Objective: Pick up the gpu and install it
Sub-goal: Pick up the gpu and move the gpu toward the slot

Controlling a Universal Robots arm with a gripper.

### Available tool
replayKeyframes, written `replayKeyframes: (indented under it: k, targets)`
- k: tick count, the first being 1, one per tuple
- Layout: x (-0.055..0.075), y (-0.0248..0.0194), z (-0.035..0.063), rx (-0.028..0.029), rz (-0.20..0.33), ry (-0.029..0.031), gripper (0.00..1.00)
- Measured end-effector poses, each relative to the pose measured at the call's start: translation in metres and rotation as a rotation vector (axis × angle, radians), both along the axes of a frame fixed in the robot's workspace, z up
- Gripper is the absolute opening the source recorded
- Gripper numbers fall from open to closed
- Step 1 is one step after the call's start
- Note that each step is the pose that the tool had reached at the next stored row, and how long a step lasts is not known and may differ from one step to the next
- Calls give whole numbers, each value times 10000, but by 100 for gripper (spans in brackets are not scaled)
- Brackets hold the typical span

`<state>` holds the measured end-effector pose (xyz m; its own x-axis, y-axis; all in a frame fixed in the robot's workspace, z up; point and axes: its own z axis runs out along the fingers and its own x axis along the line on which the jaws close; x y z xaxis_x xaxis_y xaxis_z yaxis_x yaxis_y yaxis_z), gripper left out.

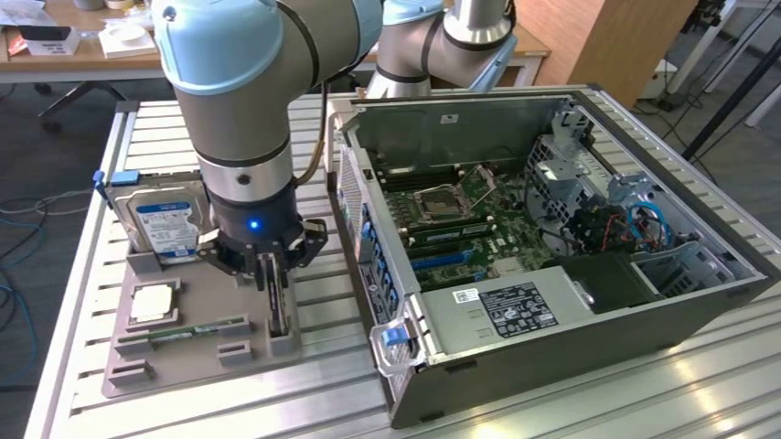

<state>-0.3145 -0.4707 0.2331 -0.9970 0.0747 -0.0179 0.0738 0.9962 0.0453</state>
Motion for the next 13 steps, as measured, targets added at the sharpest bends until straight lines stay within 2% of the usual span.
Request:
replayKeyframes:
  k: [13]
  targets:
    - [-5,-1,-7,-4,-1,4,35]
